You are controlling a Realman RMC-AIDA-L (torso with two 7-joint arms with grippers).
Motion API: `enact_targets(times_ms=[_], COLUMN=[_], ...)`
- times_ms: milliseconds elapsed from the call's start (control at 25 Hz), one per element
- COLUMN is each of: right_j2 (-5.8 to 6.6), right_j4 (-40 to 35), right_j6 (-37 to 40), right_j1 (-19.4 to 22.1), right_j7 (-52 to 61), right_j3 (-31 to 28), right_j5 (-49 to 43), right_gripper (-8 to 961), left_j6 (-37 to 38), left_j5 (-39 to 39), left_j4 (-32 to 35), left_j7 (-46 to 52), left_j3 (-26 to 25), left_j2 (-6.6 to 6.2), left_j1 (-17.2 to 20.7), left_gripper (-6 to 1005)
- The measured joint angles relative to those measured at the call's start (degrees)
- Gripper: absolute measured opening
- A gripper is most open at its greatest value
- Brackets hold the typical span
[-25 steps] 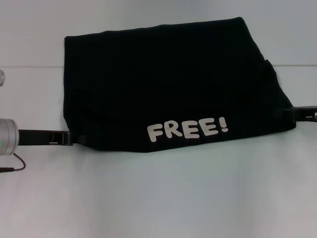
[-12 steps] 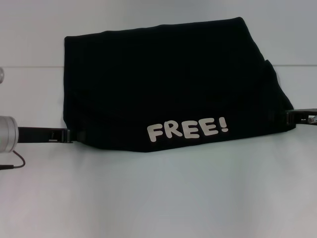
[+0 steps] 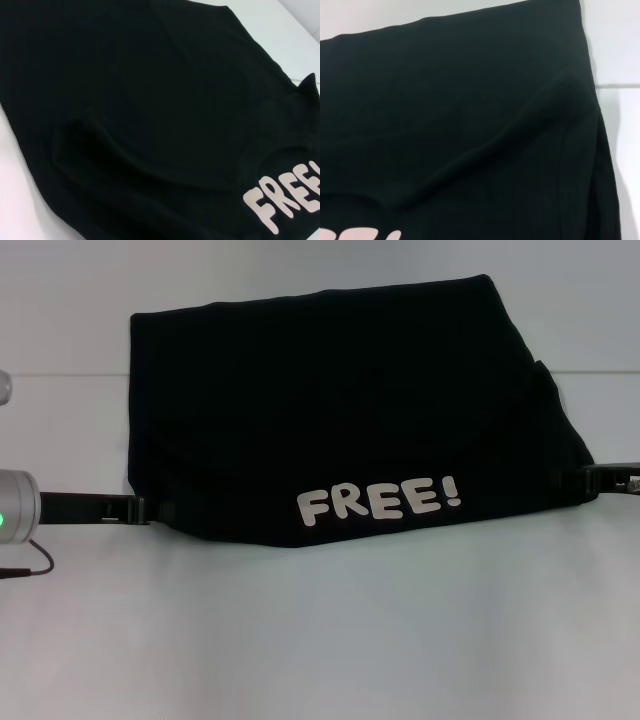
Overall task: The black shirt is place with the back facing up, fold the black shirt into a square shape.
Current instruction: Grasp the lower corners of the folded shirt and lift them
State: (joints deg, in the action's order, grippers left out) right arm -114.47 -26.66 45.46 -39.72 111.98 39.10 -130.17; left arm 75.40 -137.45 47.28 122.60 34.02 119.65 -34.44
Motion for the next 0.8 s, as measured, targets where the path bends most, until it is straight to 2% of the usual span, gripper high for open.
enact_targets(times_ms=[440,680,800], right_j2=[-0.02,0.51,0.58], right_j4=[-0.12,-0.50,-0.52], right_j6=[3.39,3.80,3.84], right_j1=[0.61,1.57,1.71], right_j7=[-0.32,-0.15,-0.20], right_j3=[0.04,-0.39,-0.42], right_j5=[0.01,0.21,0.11], right_gripper=[500,319,87], left_j6=[-0.25,-0.26,-0.26], left_j5=[0.00,-0.01,-0.01], left_j4=[-0.08,-0.08,-0.09], left_j7=[0.00,0.00,0.00], left_j3=[0.02,-0.07,-0.13], left_j2=[0.06,0.06,0.06], left_j1=[-0.21,-0.21,-0.28], left_gripper=[-2,-2,-2])
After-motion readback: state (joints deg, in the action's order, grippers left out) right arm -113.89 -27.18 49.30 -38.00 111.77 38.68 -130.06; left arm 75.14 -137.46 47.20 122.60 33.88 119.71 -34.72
